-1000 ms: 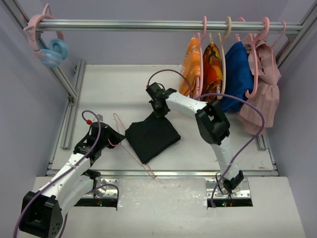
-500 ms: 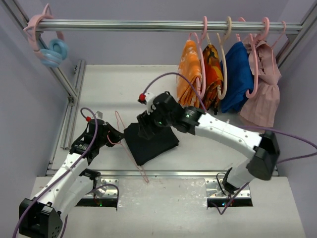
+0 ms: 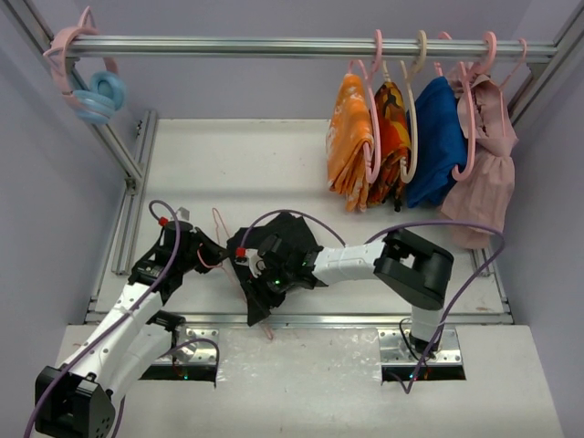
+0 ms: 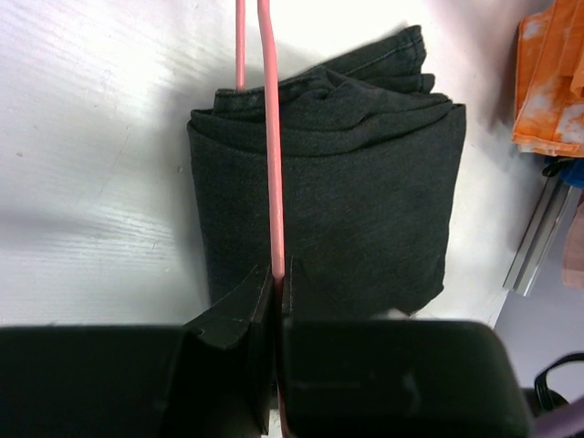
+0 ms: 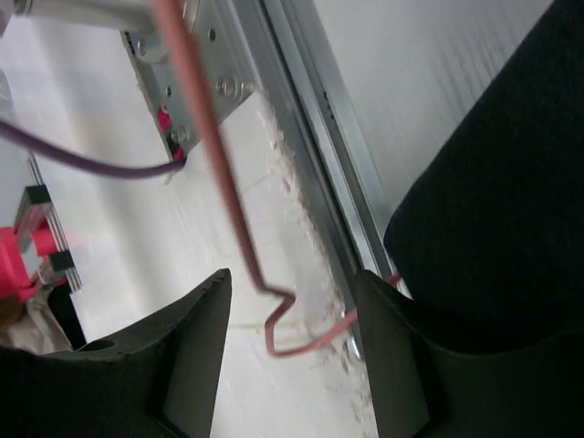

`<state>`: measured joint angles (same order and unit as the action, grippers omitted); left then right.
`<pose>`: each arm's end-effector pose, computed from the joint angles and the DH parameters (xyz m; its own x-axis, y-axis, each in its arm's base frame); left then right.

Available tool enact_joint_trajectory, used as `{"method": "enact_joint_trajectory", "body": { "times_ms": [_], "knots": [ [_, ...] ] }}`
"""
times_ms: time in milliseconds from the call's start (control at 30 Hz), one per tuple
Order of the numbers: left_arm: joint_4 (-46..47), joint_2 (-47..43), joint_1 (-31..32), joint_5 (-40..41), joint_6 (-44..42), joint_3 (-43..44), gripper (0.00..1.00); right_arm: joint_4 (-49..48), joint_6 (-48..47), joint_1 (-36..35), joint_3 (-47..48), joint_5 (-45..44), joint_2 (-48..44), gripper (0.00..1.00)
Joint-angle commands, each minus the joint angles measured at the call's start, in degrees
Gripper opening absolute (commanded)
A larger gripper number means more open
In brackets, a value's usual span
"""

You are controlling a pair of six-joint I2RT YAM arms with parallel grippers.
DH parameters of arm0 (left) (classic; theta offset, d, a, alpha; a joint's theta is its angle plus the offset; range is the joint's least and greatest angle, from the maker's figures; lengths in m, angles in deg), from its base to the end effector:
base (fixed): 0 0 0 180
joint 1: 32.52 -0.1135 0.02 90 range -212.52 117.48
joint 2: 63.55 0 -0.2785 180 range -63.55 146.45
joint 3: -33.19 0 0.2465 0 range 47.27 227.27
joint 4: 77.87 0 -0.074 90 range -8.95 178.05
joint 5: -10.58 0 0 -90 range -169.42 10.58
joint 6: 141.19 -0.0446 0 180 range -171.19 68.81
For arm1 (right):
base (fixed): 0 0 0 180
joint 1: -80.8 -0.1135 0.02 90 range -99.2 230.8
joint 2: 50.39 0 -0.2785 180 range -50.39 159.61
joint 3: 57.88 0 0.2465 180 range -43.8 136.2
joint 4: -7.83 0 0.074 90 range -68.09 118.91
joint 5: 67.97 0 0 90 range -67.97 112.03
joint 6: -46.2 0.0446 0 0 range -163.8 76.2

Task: Place the trousers on the hanger
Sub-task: Place the hanger at the clothesline.

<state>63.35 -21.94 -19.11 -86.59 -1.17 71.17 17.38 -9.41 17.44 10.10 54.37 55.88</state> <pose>0.1398 -0.0391 0.2031 -0.6665 -0.6227 -0.4099 -0.2973 0.7262 -0.6199 0.1430 0.3383 0.1453 -0.7918 -0.5141 -0.3299 -0.5683 0.4220 0.7063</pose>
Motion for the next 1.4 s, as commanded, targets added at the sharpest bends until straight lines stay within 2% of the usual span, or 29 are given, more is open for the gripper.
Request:
{"method": "enact_joint_trajectory", "body": {
  "times_ms": [0,100,133,200,233,267,333,400,433,500,733,900,1100,1367],
  "knots": [
    [1.62,-1.06,-0.19,-1.36,0.48,-1.55,0.0,-8.4,3.09,0.29,5.23,0.08,3.86,0.49],
    [0.92,-1.85,-0.14,-0.4,1.65,-1.94,0.0,-13.05,4.68,0.26,5.19,-0.53,6.82,0.32],
    [0.59,-2.26,-0.15,-0.31,1.72,-2.03,0.0,-15.3,5.09,0.26,4.71,-0.34,7.33,0.31],
    [0.21,-3.48,-0.23,0.95,2.43,-2.15,0.0,-21.87,6.97,0.26,2.85,1.98,7.86,0.08],
    [-0.02,-3.67,-0.23,1.74,2.54,-2.08,0.0,-23.78,8.12,0.26,1.49,2.5,7.73,0.0],
    [-0.16,-3.77,-0.23,2.31,2.54,-1.98,0.04,-26.2,8.84,0.26,0.21,2.69,7.39,0.0],
    [-0.5,-3.41,-0.23,4.66,2.88,-1.39,0.36,-31.36,10.59,0.26,-2.37,3.63,6.49,0.0],
    [-0.48,-2.59,-0.23,6.78,3.39,-0.61,0.54,-33.22,11.25,0.17,-3.27,3.73,5.8,0.0],
    [-0.6,-1.02,-0.23,8.0,3.57,0.18,0.76,-33.65,11.07,0.17,-4.06,3.3,5.55,0.0],
    [-0.58,2.13,-0.23,10.47,3.86,1.65,0.91,-35.32,10.91,0.26,-5.46,2.37,4.8,0.0],
    [3.01,11.79,-0.23,13.04,-0.77,1.63,0.94,-36.98,8.3,0.69,-7.72,1.21,1.61,0.0],
    [-0.26,9.98,-0.26,18.05,5.28,1.85,1.0,-37.21,9.14,1.63,-8.69,0.15,1.45,0.0],
    [-15.58,5.44,-1.18,34.84,20.18,11.36,1.0,-44.13,10.67,1.75,-12.51,0.0,-0.16,0.0],
    [-22.12,6.69,-4.03,40.48,22.2,22.71,1.0,-44.1,10.76,2.19,-13.03,0.12,-2.09,0.0]
  ]
}}
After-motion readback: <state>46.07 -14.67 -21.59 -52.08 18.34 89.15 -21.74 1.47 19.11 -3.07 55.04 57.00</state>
